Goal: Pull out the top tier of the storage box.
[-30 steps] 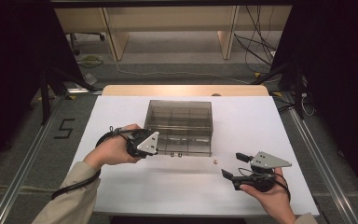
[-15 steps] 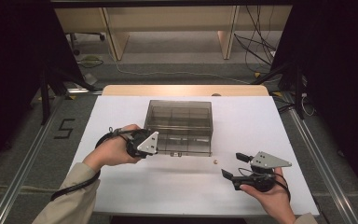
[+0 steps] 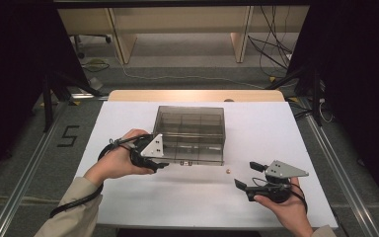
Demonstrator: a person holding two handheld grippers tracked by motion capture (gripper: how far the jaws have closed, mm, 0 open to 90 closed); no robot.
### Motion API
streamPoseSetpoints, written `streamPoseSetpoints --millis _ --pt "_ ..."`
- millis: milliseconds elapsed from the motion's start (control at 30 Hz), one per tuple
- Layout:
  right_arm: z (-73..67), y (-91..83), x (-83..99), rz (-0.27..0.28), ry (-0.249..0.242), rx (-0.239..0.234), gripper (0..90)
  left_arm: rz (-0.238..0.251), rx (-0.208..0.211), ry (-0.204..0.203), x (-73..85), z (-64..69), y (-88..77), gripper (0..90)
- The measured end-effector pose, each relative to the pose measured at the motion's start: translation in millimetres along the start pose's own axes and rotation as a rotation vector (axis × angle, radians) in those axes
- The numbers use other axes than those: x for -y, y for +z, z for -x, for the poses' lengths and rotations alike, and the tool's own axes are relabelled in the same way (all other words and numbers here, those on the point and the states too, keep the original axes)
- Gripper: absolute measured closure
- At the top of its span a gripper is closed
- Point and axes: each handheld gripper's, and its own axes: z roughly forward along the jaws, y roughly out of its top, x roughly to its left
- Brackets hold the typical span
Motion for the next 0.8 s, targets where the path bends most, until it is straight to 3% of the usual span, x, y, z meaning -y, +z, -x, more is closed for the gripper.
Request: streamPoseSetpoints --millis 233,300,433,800 --pt "0.0 0.5 0.1 0.000 0.001 0.000 17.2 0.077 -0.041 -0.106 12.3 12.3 -3.3 14.9" --pt "-0.3 0.4 -0.1 -0.001 0.001 -0.001 17.2 0.098 -0.047 -0.125 17.6 14.9 -3.4 12.0" --pt "0.0 0.1 0.0 -0.001 0.000 0.000 17.2 0.105 -0.068 -0.167 28.7 20.4 -3.6 0.8" --pt "0.2 -0.1 -0.1 0.002 0.001 0.000 17.2 0.198 -0.106 -0.328 58.6 31.7 -11.6 0.0"
